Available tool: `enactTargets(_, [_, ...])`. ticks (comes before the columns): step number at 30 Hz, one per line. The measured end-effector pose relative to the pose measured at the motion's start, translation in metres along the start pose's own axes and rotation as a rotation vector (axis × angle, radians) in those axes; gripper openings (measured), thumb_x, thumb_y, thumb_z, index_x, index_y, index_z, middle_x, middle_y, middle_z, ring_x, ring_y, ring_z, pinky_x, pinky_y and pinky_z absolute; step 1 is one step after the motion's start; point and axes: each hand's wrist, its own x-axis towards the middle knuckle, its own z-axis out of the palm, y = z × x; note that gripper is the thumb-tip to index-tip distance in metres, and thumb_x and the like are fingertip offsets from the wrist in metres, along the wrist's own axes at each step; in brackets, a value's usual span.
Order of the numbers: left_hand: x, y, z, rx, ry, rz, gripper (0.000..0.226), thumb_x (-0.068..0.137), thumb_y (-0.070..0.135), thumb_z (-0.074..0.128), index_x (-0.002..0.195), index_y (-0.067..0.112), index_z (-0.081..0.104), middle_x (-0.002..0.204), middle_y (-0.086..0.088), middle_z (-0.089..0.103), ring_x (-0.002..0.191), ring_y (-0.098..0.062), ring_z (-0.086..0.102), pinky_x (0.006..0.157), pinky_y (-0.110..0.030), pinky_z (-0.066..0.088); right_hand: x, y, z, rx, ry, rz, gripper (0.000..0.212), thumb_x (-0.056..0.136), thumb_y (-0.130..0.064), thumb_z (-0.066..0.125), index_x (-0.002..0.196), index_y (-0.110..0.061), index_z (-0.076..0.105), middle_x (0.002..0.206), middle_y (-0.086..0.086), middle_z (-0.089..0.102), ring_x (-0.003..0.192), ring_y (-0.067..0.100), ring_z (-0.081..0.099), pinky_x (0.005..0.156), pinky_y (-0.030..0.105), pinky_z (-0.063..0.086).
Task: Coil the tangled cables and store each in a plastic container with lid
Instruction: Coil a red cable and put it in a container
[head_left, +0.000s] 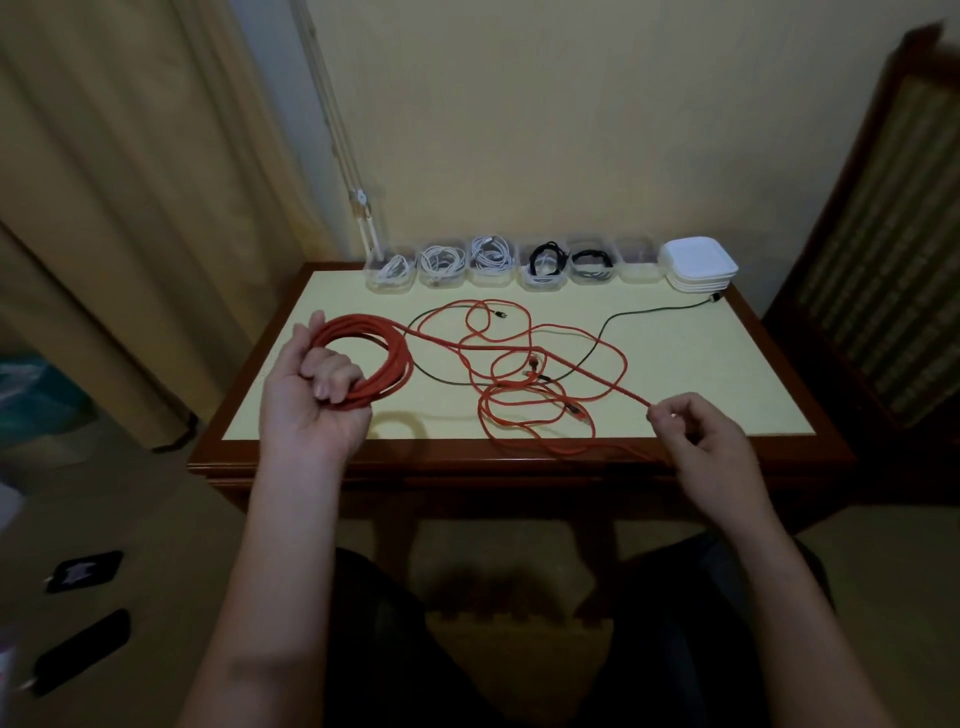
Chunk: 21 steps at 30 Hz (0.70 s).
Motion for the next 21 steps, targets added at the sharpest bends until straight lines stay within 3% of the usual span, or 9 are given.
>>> enactTargets(4, [-0.012,-0.027,0.008,0.381,0.0,0.164,0.024,0.101,0.023,0.058,0.119,0.01,0.065,0.06,0.007,0.039,0.046,-0.005,0.031,0.042,-0.017,0.028,-0.003,-0.011,0.012,-0.311,-0.023,-0.154,0.02,0.1,-0.029,0.061,0.08,-0.027,0.061,0.076,-0.01,0.064,0.073,0.008,0.059,0.063,0.028,0.043])
enactTargets(8, [-0.025,-0.059,0.011,0.824,-0.09,0.328,0.025,0.103,0.027,0.054,0.124,0.019,0.065,0.064,0.004,0.054,0.054,-0.006,0.051,0.05,-0.018,0.044,-0.006,-0.032,0.024,-0.517,-0.145,-0.324,0.021,0.101,-0.034,0.054,0.081,-0.035,0.051,0.079,-0.018,0.054,0.08,0.012,0.056,0.082,0.04,0.043])
enactTargets(12, [-0.029,-0.08,0.005,1.196,-0.264,0.395,0.024,0.105,0.023,0.049,0.125,0.023,0.062,0.079,-0.006,0.067,0.071,-0.012,0.071,0.067,-0.024,0.058,-0.01,-0.057,0.031,-0.466,-0.203,-0.41,0.022,0.104,-0.038,0.047,0.086,-0.031,0.057,0.086,-0.018,0.059,0.082,0.009,0.054,0.079,0.035,0.035])
enactTargets(16, [-0.032,-0.097,-0.002,1.287,-0.438,0.307,0.027,0.104,0.018,0.051,0.129,0.015,0.061,0.087,-0.007,0.071,0.083,-0.019,0.074,0.072,-0.025,0.059,-0.008,-0.067,0.03,-0.297,-0.181,-0.472,0.028,0.102,-0.04,0.045,0.079,-0.03,0.057,0.074,-0.018,0.057,0.072,0.005,0.055,0.066,0.029,0.036])
enactTargets(18, [-0.033,-0.101,-0.004,1.311,-0.511,0.245,0.025,0.103,0.017,0.052,0.126,0.015,0.062,0.084,-0.006,0.07,0.077,-0.017,0.073,0.069,-0.024,0.057,-0.008,-0.069,0.03,-0.199,-0.183,-0.488,0.027,0.101,-0.039,0.048,0.081,-0.029,0.062,0.074,-0.018,0.059,0.073,0.003,0.057,0.063,0.024,0.039])
enactTargets(21, [-0.033,-0.104,-0.005,1.423,-0.615,0.155,0.025,0.104,0.025,0.053,0.126,0.02,0.064,0.07,0.001,0.063,0.054,-0.016,0.061,0.059,-0.025,0.05,-0.005,-0.069,0.028,-0.09,-0.135,-0.481,0.023,0.099,-0.032,0.056,0.083,-0.022,0.069,0.076,-0.014,0.064,0.073,0.003,0.059,0.064,0.021,0.041])
